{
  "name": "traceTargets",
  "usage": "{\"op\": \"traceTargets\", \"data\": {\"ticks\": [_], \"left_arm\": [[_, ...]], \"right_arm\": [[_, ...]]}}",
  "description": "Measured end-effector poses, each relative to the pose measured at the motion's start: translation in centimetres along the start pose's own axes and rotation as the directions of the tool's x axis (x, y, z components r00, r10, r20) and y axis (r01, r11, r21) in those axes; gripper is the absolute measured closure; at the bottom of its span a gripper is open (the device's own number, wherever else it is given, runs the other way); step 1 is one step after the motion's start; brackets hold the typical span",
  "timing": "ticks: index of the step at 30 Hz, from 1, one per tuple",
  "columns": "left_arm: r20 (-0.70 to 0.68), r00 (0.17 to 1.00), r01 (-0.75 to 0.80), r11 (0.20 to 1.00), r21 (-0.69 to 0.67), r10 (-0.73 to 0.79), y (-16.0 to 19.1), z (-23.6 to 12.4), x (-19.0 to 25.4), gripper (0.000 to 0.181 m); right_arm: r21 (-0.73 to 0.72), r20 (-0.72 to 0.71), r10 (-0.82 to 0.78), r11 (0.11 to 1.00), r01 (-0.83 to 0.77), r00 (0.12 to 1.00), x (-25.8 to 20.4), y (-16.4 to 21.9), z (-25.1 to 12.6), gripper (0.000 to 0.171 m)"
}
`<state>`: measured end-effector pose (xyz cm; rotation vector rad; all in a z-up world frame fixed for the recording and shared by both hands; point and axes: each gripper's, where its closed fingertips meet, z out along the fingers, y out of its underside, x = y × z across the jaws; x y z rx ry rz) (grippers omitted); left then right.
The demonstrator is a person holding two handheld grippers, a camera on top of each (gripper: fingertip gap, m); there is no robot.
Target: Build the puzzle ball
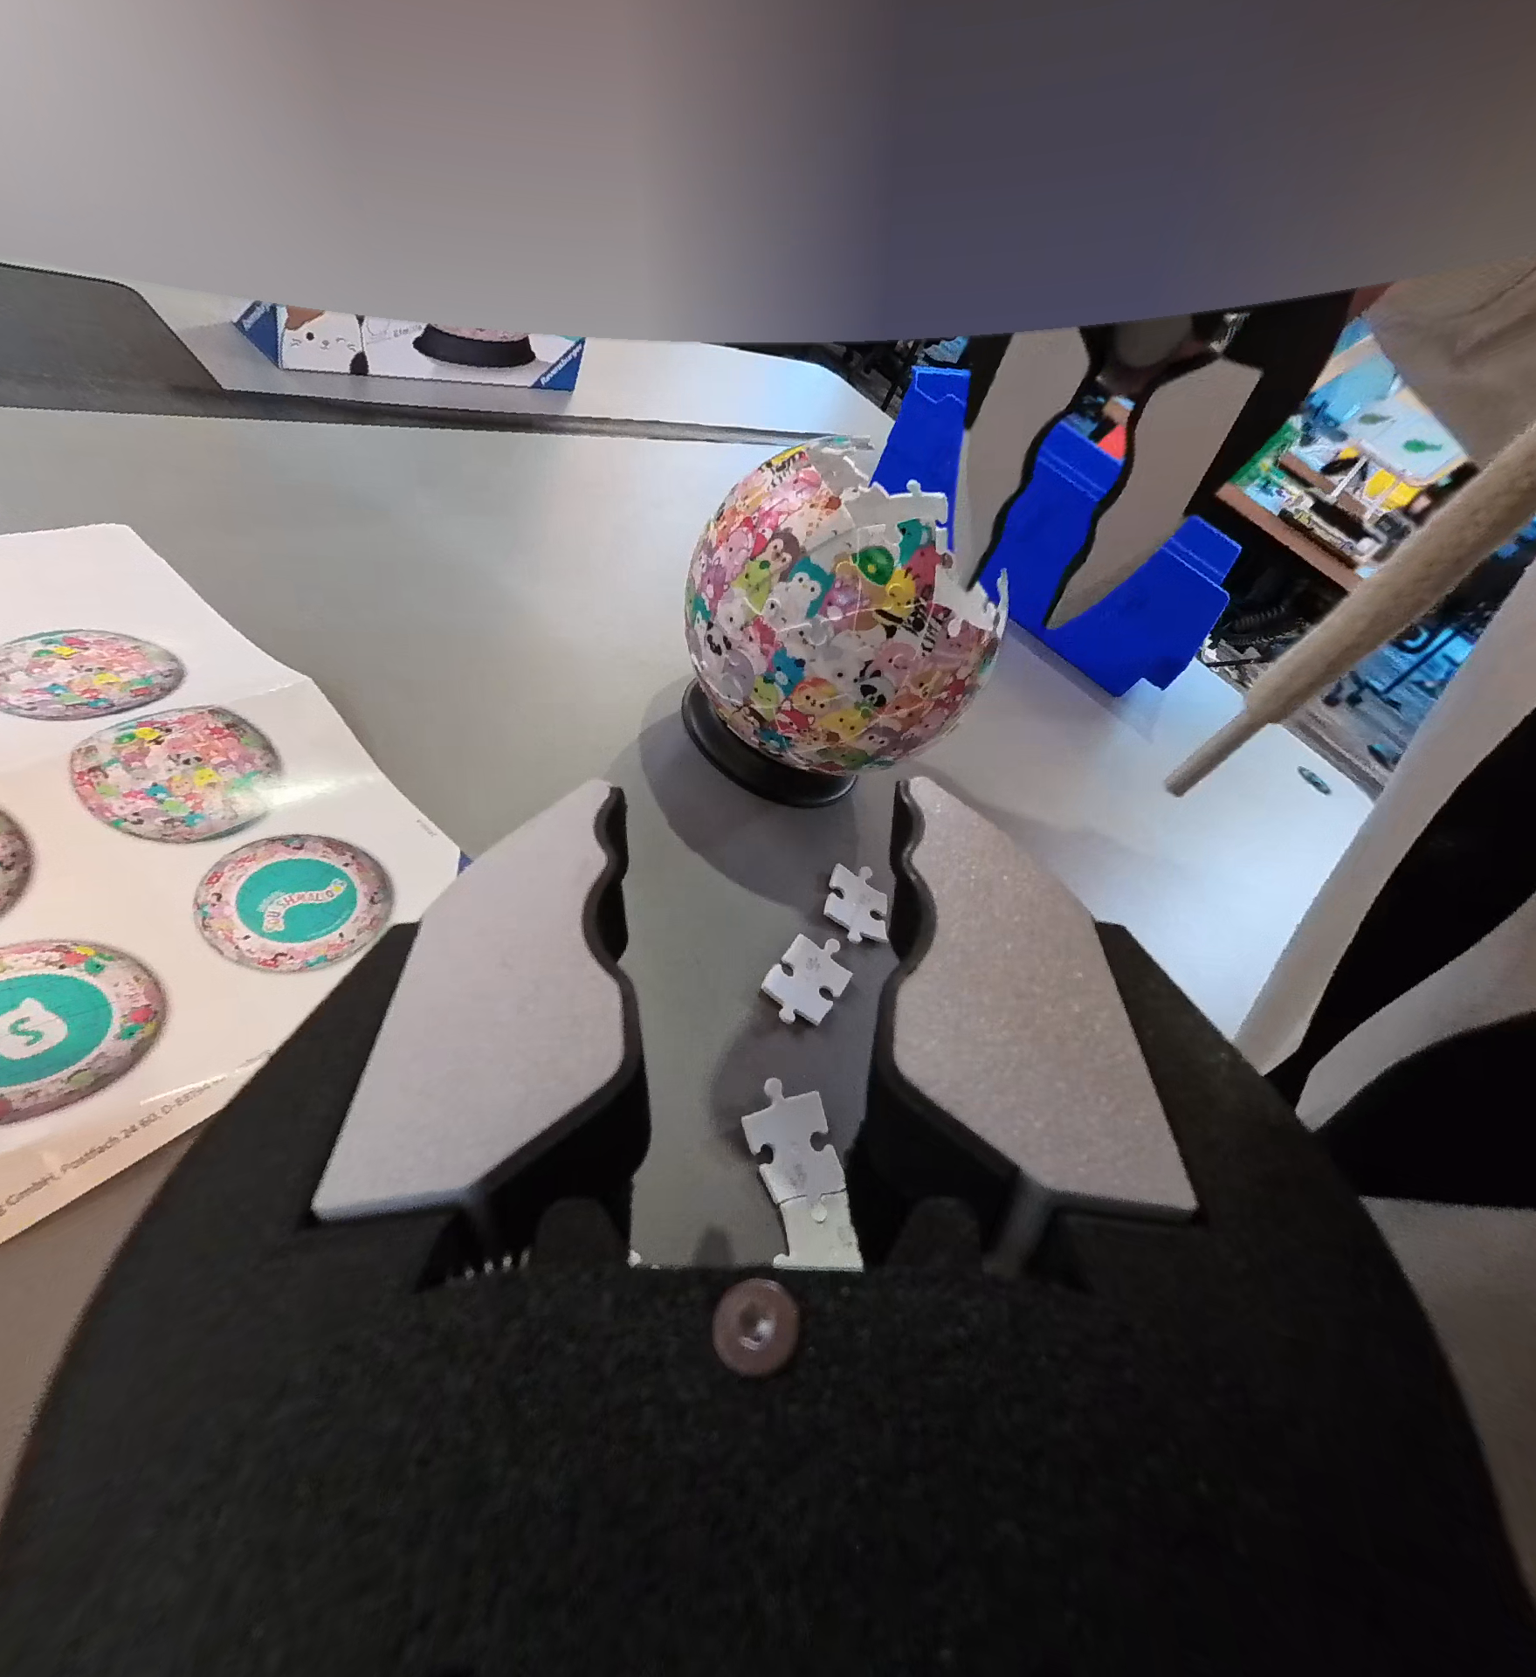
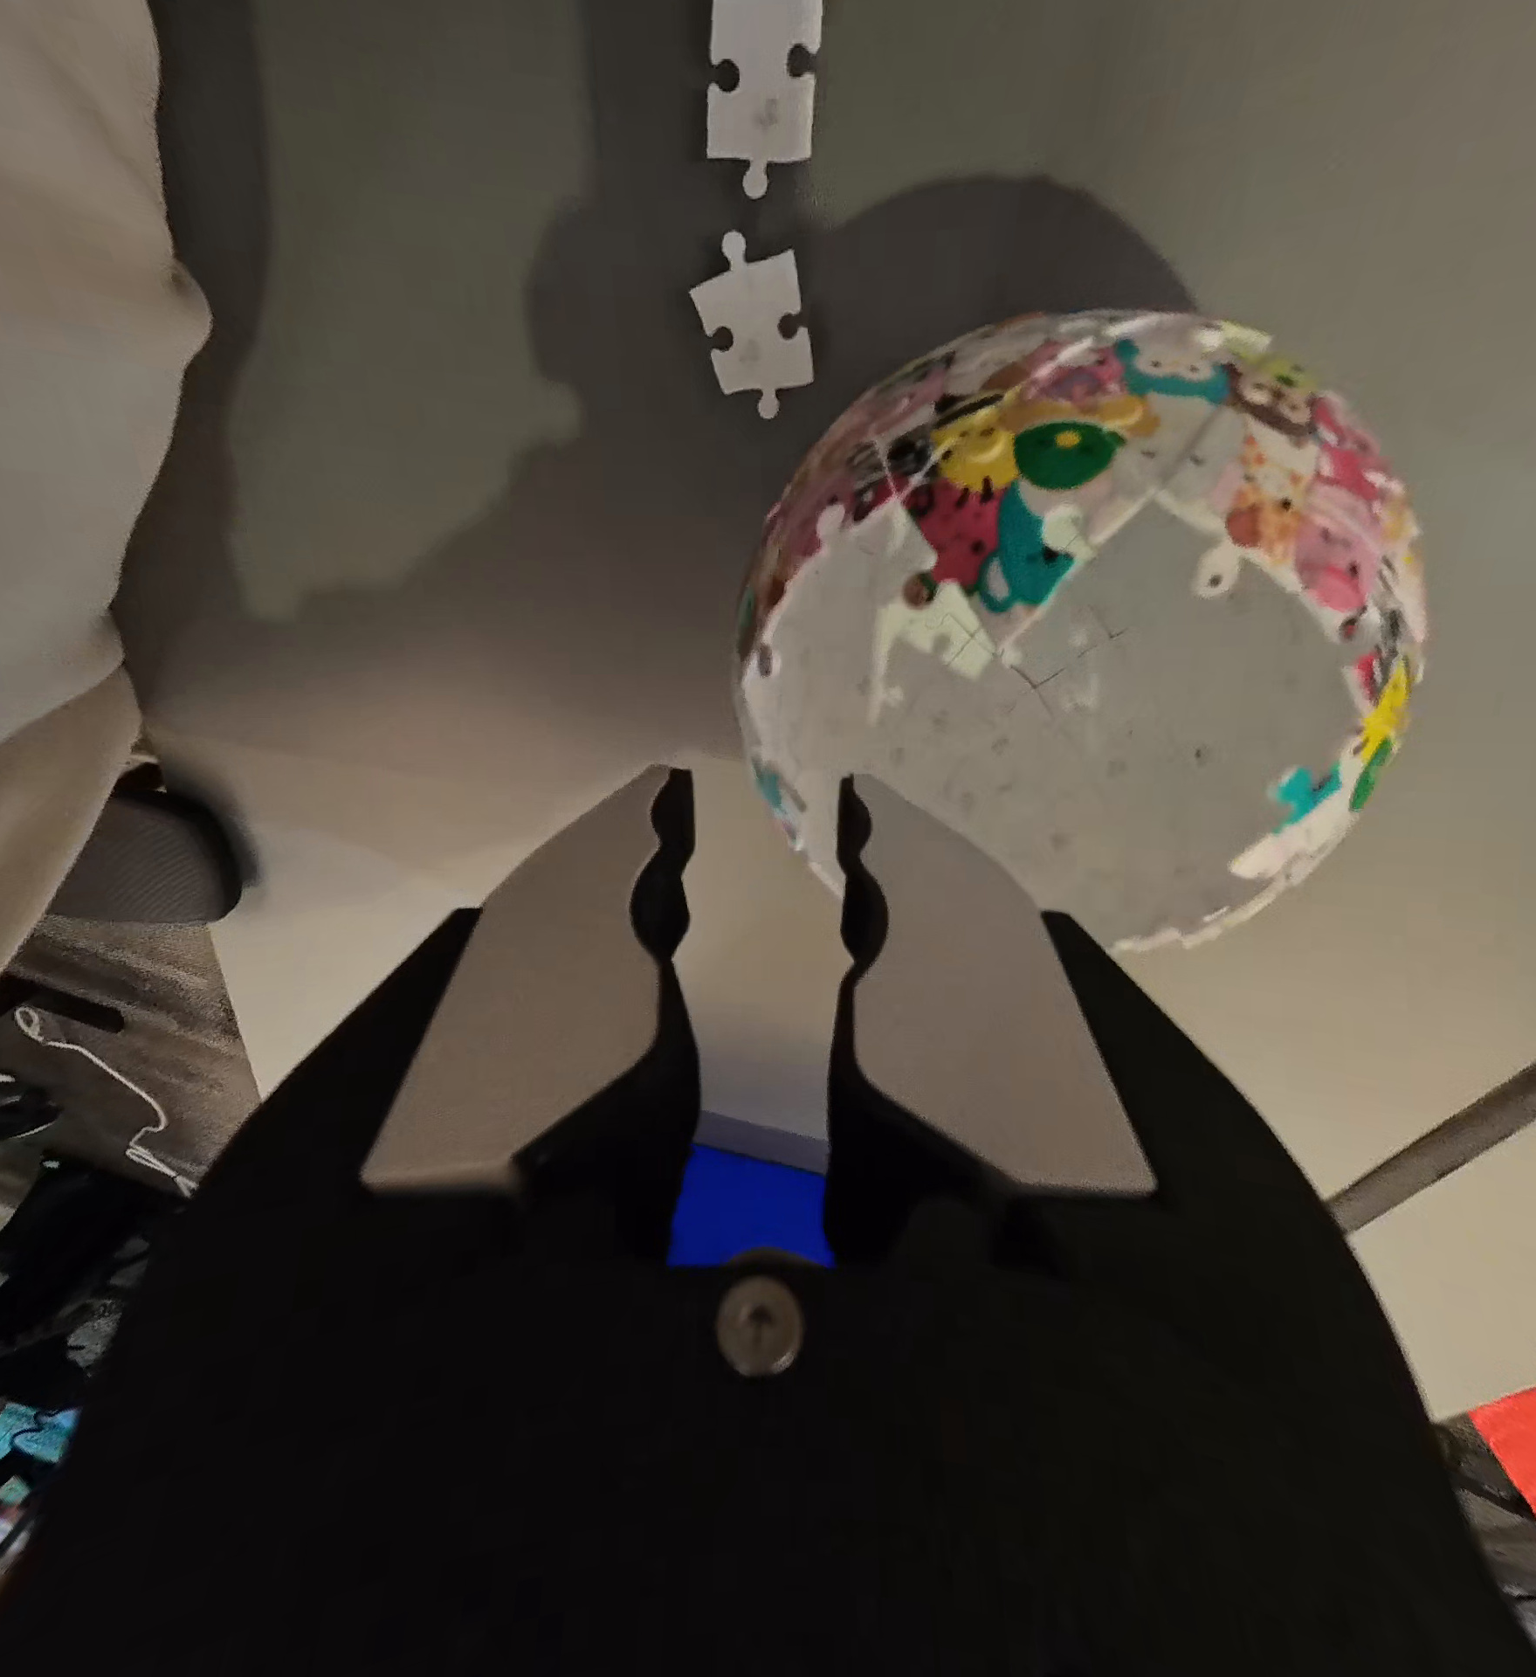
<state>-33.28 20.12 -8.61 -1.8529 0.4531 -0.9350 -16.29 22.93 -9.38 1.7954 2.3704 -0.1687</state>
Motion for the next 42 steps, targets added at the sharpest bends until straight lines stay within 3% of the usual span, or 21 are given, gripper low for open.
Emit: {"op": "traceTargets", "data": {"ticks": [5,14,22,26,32,36,40,42], "left_arm": [[-0.006,1.0,0.006,1.0,-0.005,-0.006,0.1,0.1,0.0,0.126],[0.0,1.0,0.008,1.0,-0.015,-0.008,0.5,0.1,-0.2,0.126],[-0.012,1.0,0.011,1.0,-0.014,-0.011,0.6,0.0,-0.2,0.126],[-0.008,1.0,0.004,1.0,-0.015,-0.004,0.5,-0.1,-0.3,0.126],[-0.034,0.999,0.02,0.999,-0.026,-0.021,0.5,0.1,0.1,0.126],[-0.019,1.0,-0.015,0.999,-0.052,0.014,0.4,0.2,0.5,0.126],[0.069,0.992,-0.098,0.986,-0.139,0.108,1.3,-0.4,0.2,0.126],[0.144,0.973,-0.152,0.97,-0.188,0.18,1.9,-1.5,-0.1,0.127]], "right_arm": [[-0.042,0.007,-0.051,0.998,0.051,0.999,0.5,1.8,-0.6,0.144],[-0.017,0.163,-0.136,0.99,0.141,0.977,-0.1,0.9,0.8,0.154],[-0.015,0.201,-0.136,0.99,0.141,0.97,-0.4,0.7,1.6,0.158],[-0.007,0.155,-0.121,0.992,0.124,0.98,0.4,0.7,1.0,0.15],[0.207,0.022,0.062,0.976,-0.066,0.998,0.1,0.7,-1.9,0.137],[0.544,-0.023,0.295,0.805,-0.235,0.955,-0.6,0.7,-2.7,0.136],[0.832,-0.055,0.491,0.504,-0.232,0.869,-1.8,0.7,-1.7,0.135],[0.88,-0.077,0.582,0.422,-0.22,0.81,-2.5,0.6,-0.2,0.134]]}}
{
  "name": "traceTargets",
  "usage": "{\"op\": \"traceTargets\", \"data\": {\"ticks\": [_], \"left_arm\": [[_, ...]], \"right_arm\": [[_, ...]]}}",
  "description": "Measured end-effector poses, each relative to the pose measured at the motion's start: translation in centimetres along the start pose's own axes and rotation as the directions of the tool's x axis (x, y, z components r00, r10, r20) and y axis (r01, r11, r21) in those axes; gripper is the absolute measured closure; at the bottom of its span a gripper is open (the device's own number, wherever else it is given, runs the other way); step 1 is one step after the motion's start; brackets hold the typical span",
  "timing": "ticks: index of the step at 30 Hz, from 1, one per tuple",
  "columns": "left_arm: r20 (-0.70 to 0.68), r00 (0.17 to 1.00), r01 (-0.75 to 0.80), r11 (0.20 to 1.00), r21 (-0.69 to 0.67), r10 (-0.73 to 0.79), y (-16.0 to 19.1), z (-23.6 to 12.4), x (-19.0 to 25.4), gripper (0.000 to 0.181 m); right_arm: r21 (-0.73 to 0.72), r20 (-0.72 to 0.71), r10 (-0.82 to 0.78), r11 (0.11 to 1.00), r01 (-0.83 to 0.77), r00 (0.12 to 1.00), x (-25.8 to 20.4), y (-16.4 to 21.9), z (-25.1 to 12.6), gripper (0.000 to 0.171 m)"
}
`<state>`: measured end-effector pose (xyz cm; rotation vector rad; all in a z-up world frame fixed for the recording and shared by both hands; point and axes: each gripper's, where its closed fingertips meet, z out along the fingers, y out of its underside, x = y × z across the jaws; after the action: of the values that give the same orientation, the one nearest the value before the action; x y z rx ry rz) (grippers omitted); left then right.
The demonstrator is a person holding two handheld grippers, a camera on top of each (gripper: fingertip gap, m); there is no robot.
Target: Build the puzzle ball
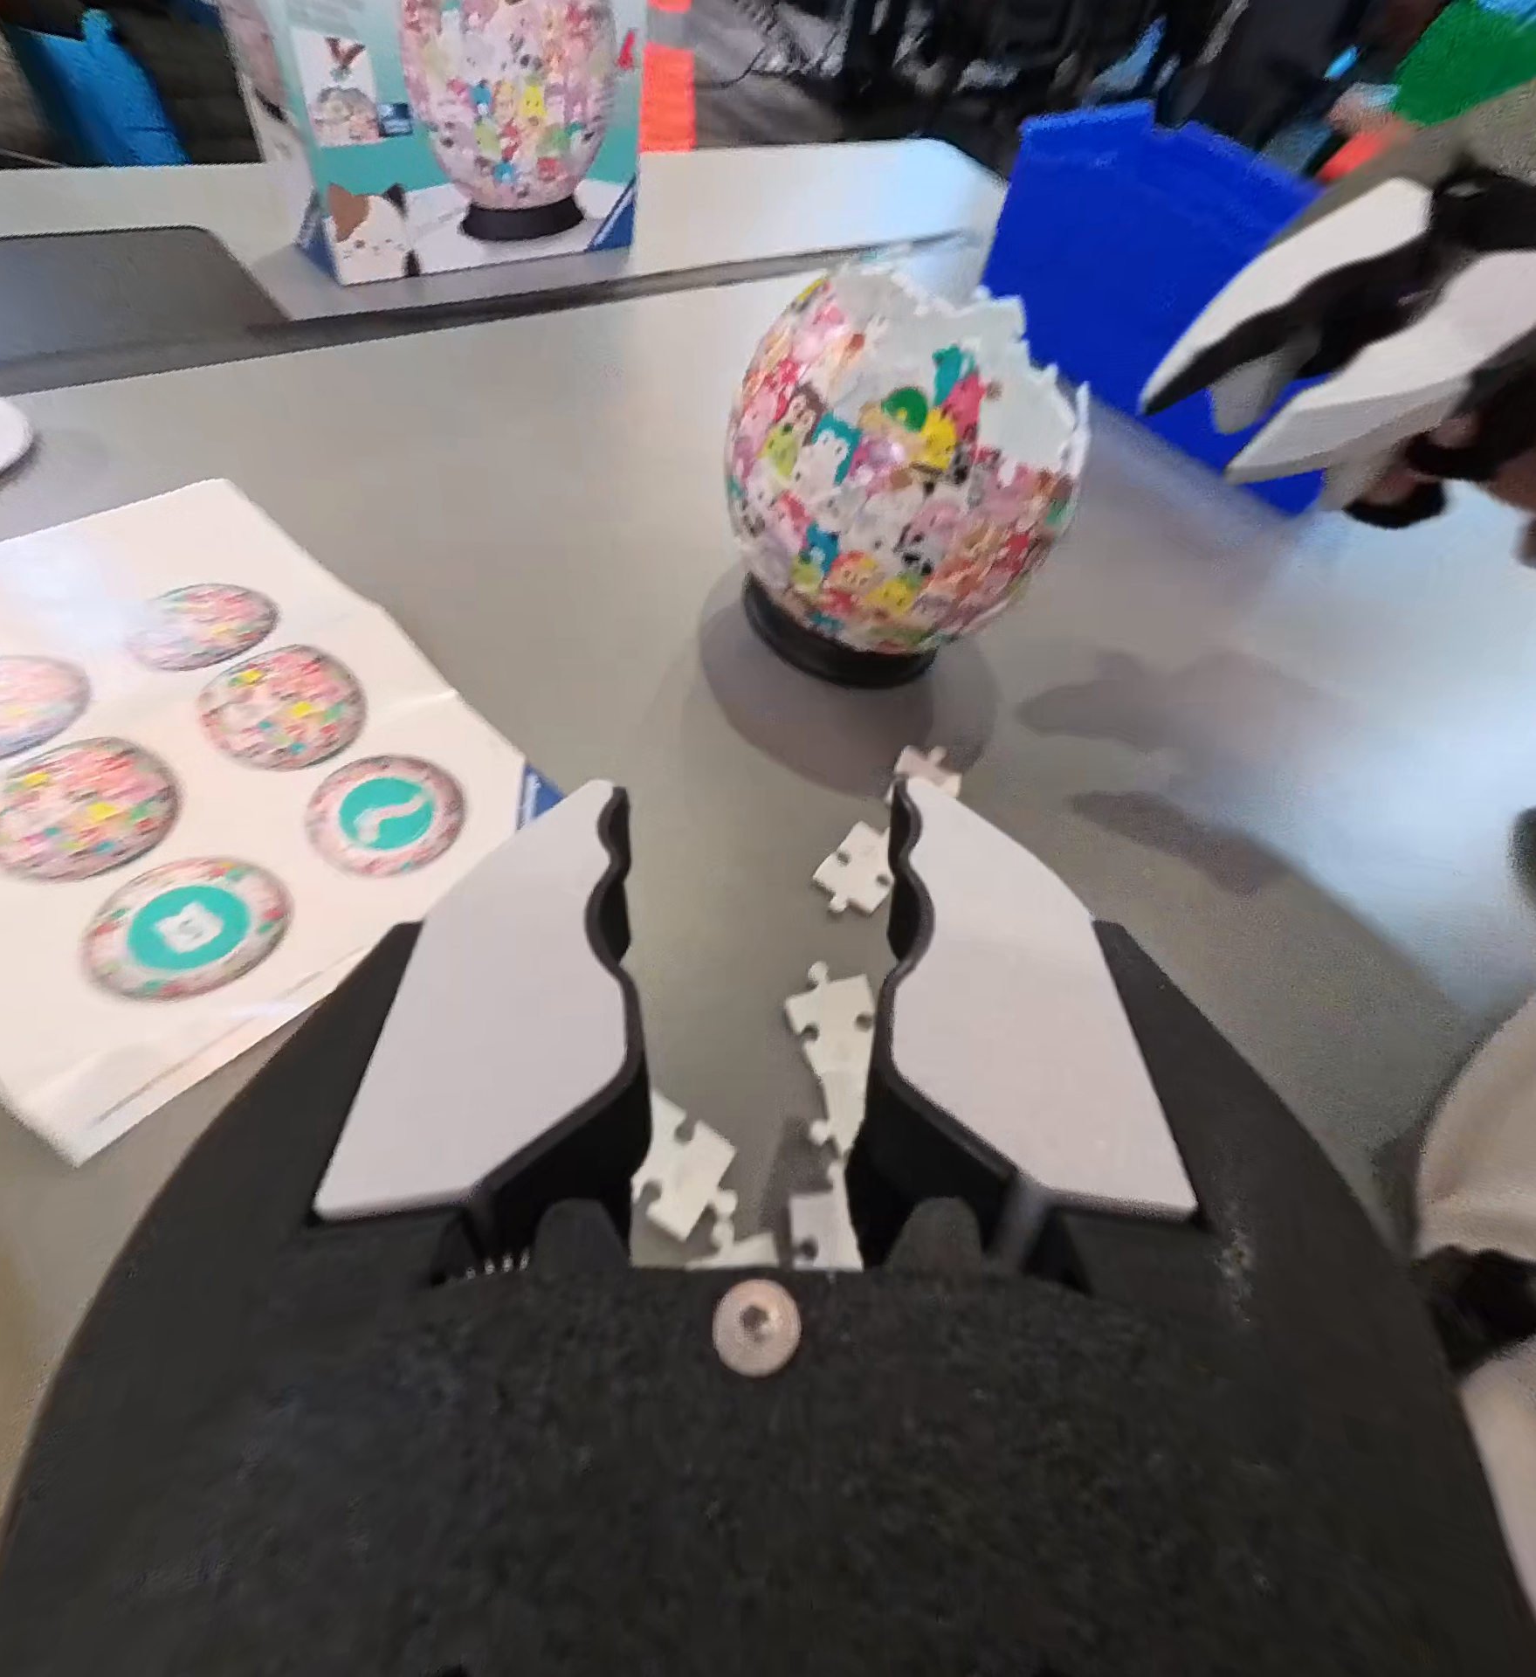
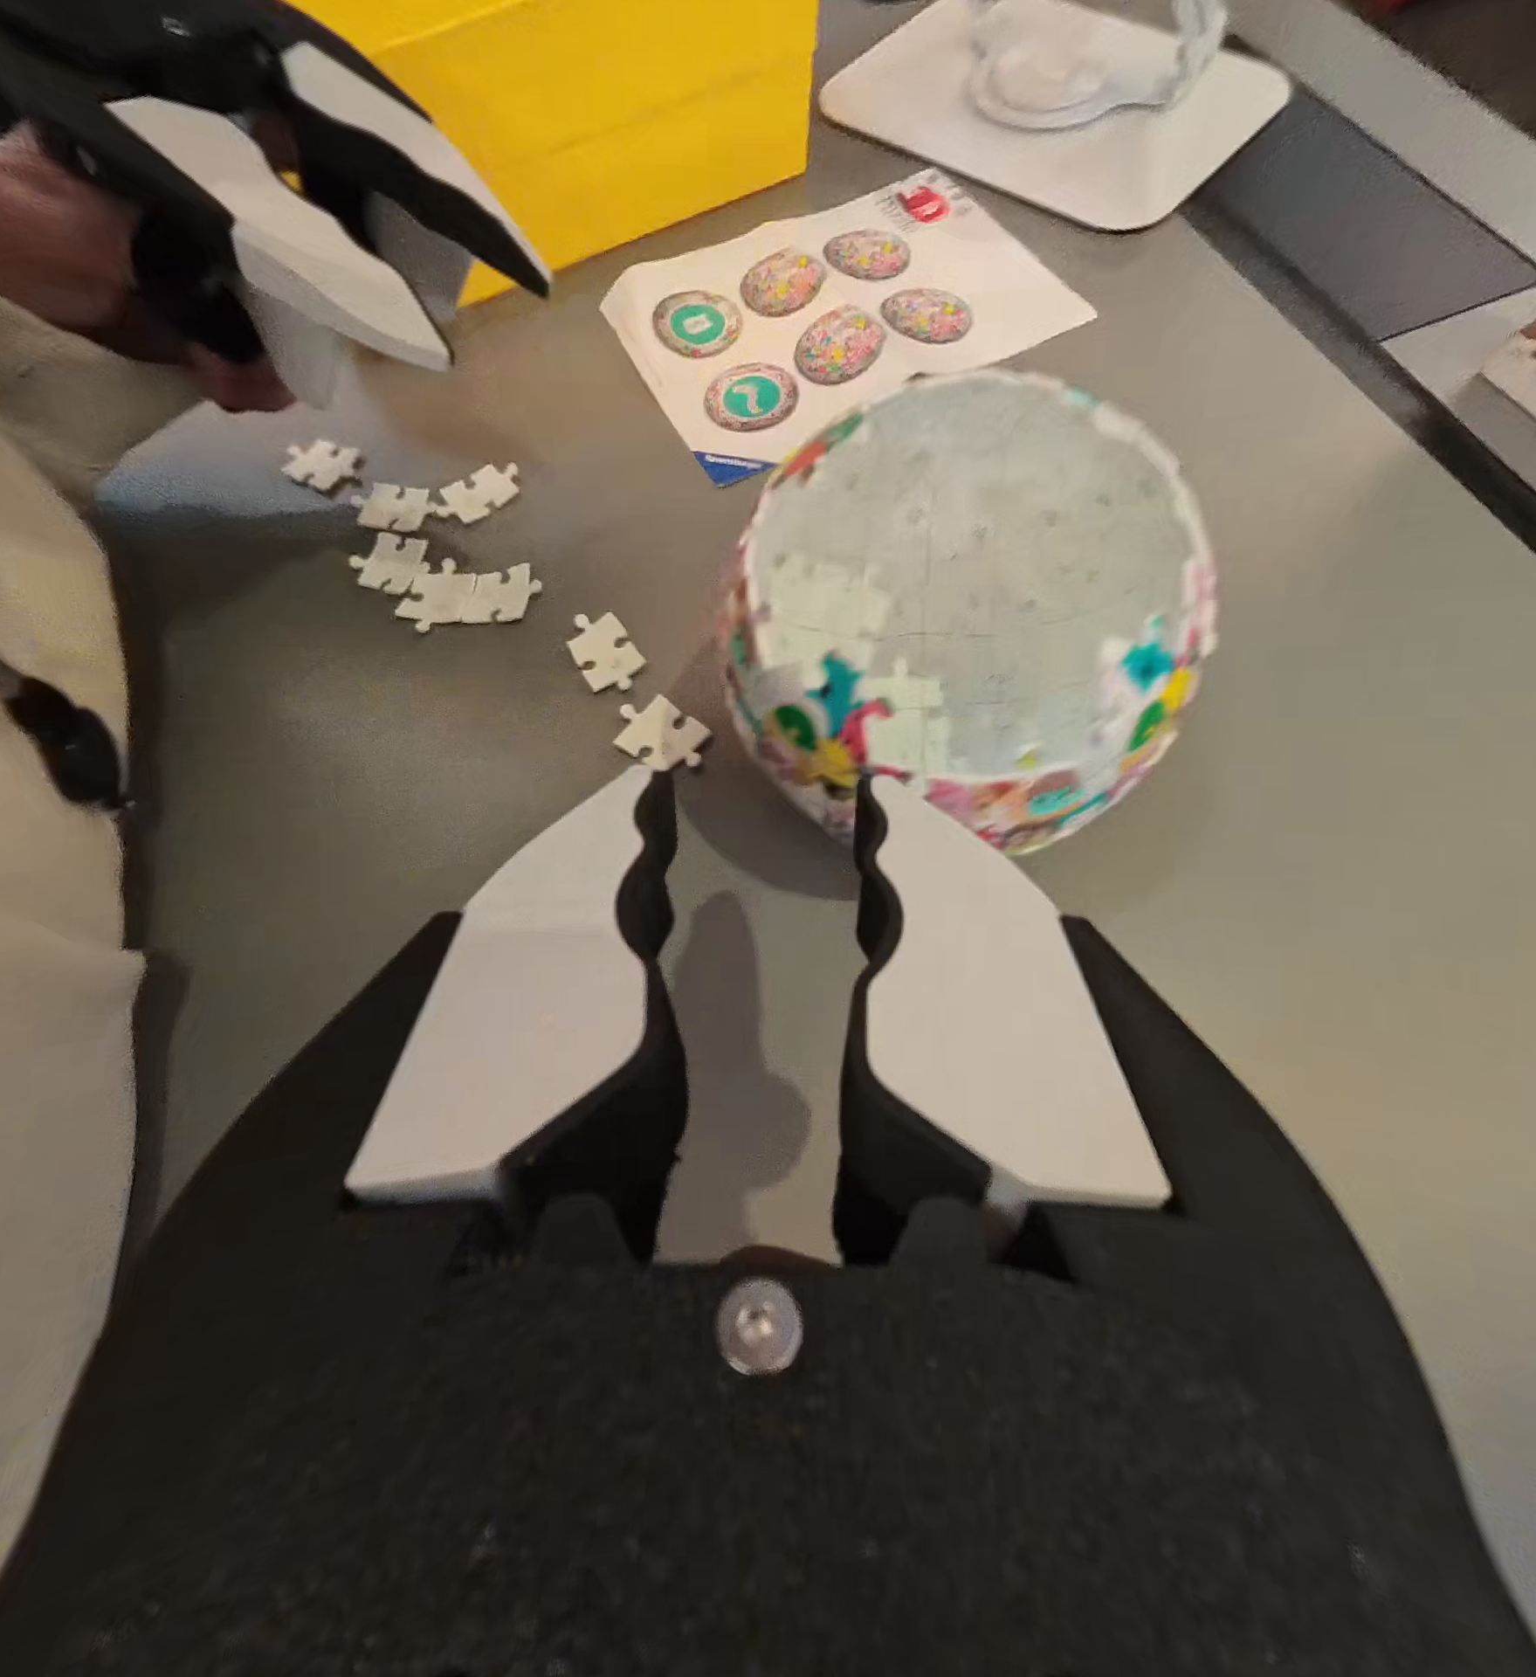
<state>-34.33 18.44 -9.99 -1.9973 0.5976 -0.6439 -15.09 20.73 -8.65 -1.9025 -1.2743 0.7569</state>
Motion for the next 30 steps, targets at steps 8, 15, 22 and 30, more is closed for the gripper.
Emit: {"op": "traceTargets", "data": {"ticks": [8,15,22,30], "left_arm": [[0.266,0.959,-0.057,0.988,-0.145,0.094,4.0,-8.2,-0.1,0.132],[0.452,0.889,0.012,0.986,-0.167,0.066,9.1,-12.6,-1.3,0.131],[0.435,0.899,0.106,0.986,-0.127,-0.041,12.4,-14.2,-0.7,0.134],[0.404,0.912,0.02,0.973,-0.229,0.076,13.5,-13.4,-0.4,0.136]], "right_arm": [[0.155,-0.167,-0.007,0.987,0.033,0.986,-4.3,1.8,1.9,0.123],[0.265,-0.166,-0.018,0.962,0.062,0.986,-7.0,3.2,0.8,0.131],[0.153,-0.167,-0.024,0.987,0.051,0.986,-9.0,5.7,0.4,0.13],[0.089,-0.154,-0.089,0.991,0.103,0.984,-10.2,6.3,1.6,0.131]]}}
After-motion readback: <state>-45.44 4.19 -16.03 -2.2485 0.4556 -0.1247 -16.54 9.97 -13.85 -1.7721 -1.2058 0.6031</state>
